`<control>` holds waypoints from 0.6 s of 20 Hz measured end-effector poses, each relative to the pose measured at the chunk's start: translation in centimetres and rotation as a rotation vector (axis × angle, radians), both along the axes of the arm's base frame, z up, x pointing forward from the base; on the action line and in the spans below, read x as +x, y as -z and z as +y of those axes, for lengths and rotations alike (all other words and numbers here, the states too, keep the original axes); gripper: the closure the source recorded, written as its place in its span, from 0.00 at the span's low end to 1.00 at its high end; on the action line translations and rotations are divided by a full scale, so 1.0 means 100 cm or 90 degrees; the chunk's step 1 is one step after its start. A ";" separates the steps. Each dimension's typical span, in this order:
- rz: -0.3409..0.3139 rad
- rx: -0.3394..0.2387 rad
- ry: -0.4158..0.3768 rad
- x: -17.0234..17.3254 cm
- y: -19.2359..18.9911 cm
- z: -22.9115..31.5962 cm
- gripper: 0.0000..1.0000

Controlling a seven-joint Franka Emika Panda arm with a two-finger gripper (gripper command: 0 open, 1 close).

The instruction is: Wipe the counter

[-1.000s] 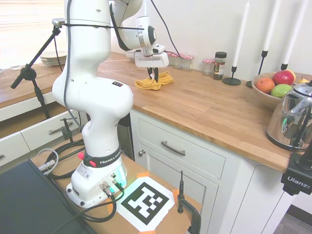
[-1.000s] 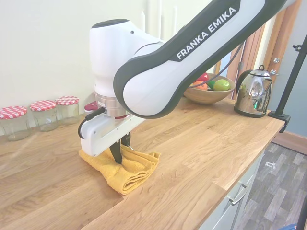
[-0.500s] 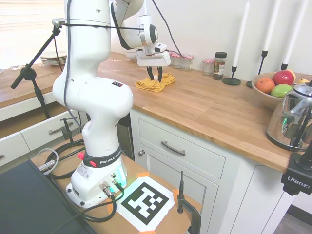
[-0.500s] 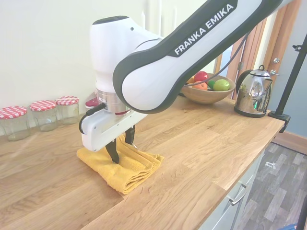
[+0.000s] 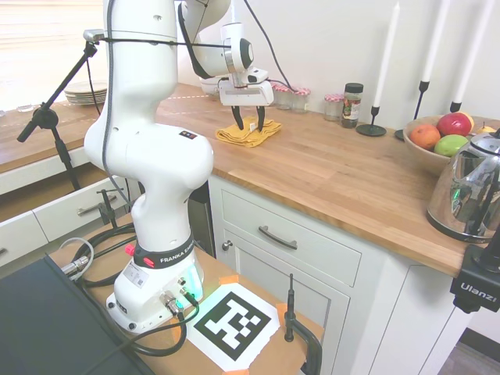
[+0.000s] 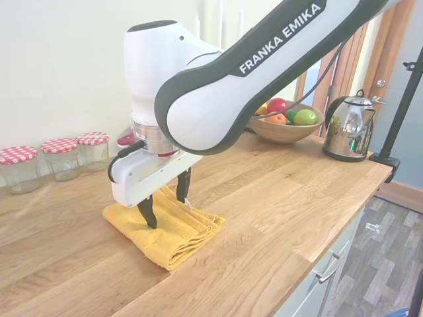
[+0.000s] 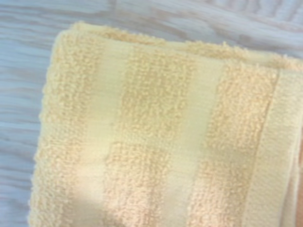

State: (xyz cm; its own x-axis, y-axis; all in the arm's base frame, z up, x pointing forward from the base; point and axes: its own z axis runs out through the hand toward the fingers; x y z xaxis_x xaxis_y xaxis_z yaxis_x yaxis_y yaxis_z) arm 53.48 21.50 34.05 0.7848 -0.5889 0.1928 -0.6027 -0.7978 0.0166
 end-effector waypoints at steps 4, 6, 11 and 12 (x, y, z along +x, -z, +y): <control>-0.001 0.004 0.002 0.000 -0.002 0.000 0.00; -0.002 0.013 0.002 0.000 -0.007 0.001 0.00; -0.019 0.039 -0.002 -0.003 -0.033 0.001 0.00; -0.022 0.042 -0.002 -0.005 -0.039 0.001 0.00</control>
